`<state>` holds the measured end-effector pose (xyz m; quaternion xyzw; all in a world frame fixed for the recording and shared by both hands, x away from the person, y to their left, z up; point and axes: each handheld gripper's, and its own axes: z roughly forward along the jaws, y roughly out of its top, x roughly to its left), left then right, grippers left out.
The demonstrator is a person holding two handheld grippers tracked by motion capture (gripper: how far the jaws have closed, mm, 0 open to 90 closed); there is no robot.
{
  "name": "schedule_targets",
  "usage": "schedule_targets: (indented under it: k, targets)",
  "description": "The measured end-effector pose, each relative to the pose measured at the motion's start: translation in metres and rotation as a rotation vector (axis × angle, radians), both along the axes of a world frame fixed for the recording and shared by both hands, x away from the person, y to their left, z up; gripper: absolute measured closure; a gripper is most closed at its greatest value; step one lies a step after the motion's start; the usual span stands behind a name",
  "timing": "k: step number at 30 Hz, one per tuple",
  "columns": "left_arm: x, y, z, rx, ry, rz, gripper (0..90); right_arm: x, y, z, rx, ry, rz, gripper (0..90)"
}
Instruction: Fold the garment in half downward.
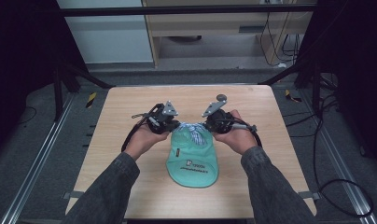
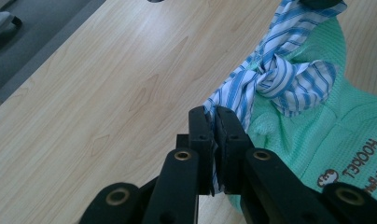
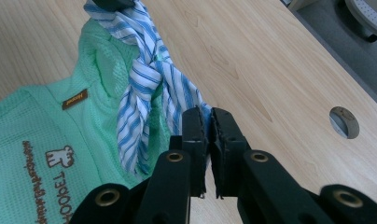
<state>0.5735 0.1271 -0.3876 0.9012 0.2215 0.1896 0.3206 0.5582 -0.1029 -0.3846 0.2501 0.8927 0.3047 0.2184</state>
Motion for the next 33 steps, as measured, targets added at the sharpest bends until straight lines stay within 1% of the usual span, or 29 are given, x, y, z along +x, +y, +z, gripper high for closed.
schedule_targets:
  k: [8,13,18,21,24,30,33]
  targets:
    - [0.000,-0.001,0.004,0.003,-0.010,-0.002,86.3,-0.001,-0.001,0.005,0.003,-0.013,0.004,85.0]
    - [0.001,-0.003,0.008,0.004,-0.026,-0.005,86.3,-0.001,-0.002,0.007,0.005,-0.017,0.002,85.1]
    - [0.002,-0.004,0.011,0.010,-0.032,-0.005,86.3,0.001,-0.003,0.008,0.003,-0.026,-0.005,85.1]
    - [0.004,-0.005,0.012,0.019,-0.046,-0.002,86.2,0.004,-0.003,0.007,0.002,-0.033,-0.009,85.1]
    - [0.005,-0.006,0.012,0.019,-0.054,-0.001,86.2,0.006,-0.002,0.007,-0.002,-0.041,-0.011,85.1]
    - [0.011,-0.009,0.014,0.037,-0.069,0.002,86.2,0.012,-0.002,0.007,-0.012,-0.054,-0.019,85.1]
    - [0.014,-0.009,0.013,0.036,-0.074,0.005,86.2,0.015,-0.001,0.005,-0.009,-0.056,-0.024,85.0]
